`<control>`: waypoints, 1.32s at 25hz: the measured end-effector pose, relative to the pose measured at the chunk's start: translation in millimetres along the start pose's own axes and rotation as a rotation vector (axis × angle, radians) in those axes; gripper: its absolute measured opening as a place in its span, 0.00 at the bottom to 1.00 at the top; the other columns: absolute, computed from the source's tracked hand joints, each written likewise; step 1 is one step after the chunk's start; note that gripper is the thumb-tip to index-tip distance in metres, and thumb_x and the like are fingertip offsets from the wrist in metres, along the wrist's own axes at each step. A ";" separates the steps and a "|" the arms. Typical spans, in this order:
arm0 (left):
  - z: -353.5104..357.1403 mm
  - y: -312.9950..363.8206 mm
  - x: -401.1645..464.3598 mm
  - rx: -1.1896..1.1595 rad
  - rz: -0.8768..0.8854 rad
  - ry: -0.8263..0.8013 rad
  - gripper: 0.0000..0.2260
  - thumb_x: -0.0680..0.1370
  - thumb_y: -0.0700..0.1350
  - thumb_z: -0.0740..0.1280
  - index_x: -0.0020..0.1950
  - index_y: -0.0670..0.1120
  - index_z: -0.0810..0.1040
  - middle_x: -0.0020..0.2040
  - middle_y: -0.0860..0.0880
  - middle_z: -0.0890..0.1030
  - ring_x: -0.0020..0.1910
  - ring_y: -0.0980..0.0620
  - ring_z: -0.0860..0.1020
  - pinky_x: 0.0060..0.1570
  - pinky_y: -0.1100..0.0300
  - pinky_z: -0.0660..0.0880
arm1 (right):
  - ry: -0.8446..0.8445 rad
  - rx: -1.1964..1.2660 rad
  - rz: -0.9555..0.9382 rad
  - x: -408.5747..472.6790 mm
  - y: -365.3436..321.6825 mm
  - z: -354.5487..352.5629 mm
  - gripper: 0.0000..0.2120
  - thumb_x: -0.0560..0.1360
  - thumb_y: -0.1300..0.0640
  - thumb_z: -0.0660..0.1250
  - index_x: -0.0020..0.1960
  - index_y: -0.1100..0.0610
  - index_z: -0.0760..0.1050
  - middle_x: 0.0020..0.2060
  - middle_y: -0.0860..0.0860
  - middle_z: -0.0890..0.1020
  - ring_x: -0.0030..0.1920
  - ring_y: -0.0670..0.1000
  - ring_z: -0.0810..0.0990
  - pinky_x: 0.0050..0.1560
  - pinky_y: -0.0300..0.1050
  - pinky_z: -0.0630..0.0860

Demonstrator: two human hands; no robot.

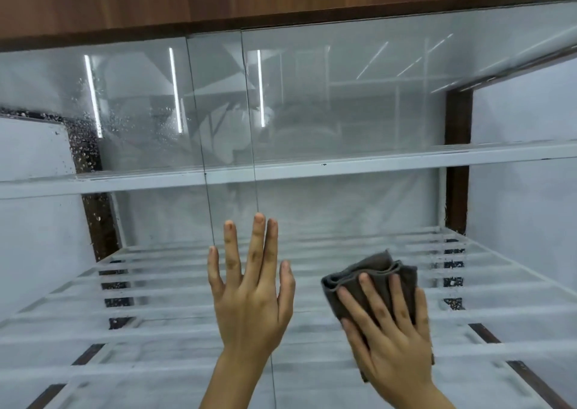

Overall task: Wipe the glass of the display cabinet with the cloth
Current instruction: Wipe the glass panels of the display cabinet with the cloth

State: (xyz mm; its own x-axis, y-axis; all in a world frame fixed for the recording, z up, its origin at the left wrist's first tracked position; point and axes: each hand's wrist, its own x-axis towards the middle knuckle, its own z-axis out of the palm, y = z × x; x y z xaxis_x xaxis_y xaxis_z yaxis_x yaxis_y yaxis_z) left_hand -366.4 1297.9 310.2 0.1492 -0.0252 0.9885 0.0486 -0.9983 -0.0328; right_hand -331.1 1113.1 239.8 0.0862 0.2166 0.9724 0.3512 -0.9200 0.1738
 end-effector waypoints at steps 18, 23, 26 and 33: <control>11.6 115.8 -7.1 -0.392 -0.042 -0.032 0.22 0.82 0.46 0.48 0.75 0.40 0.58 0.76 0.43 0.58 0.77 0.45 0.54 0.76 0.50 0.49 | 0.154 0.115 0.368 82.9 46.2 -14.3 0.22 0.84 0.47 0.52 0.76 0.48 0.58 0.76 0.51 0.59 0.78 0.58 0.53 0.76 0.61 0.48; 28.5 124.3 -10.4 -0.196 -0.050 -0.001 0.23 0.83 0.48 0.48 0.76 0.43 0.57 0.78 0.47 0.54 0.77 0.46 0.52 0.75 0.49 0.49 | 0.015 -0.003 0.060 -35.1 87.2 -11.8 0.24 0.81 0.44 0.53 0.77 0.40 0.56 0.78 0.45 0.56 0.78 0.56 0.56 0.73 0.61 0.55; 31.6 127.5 -9.2 -0.153 -0.050 0.015 0.24 0.82 0.51 0.49 0.77 0.42 0.56 0.79 0.47 0.51 0.77 0.45 0.52 0.75 0.49 0.49 | 0.107 -0.005 0.431 -31.2 139.8 -15.6 0.24 0.82 0.42 0.48 0.78 0.41 0.53 0.79 0.44 0.51 0.78 0.59 0.51 0.74 0.66 0.52; 28.0 131.8 -6.3 -0.151 -0.081 0.017 0.25 0.82 0.50 0.52 0.77 0.42 0.56 0.77 0.44 0.57 0.77 0.44 0.53 0.75 0.48 0.49 | 0.127 0.060 0.293 45.5 98.1 -16.4 0.22 0.83 0.47 0.54 0.76 0.49 0.60 0.77 0.52 0.58 0.78 0.60 0.53 0.76 0.61 0.49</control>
State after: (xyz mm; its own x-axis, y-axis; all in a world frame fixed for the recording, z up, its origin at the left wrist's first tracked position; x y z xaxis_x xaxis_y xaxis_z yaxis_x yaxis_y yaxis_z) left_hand -333.3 1168.0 295.4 0.1344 0.0562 0.9893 -0.0889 -0.9937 0.0685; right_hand -308.0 1027.3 303.6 0.0756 -0.1003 0.9921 0.3835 -0.9155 -0.1217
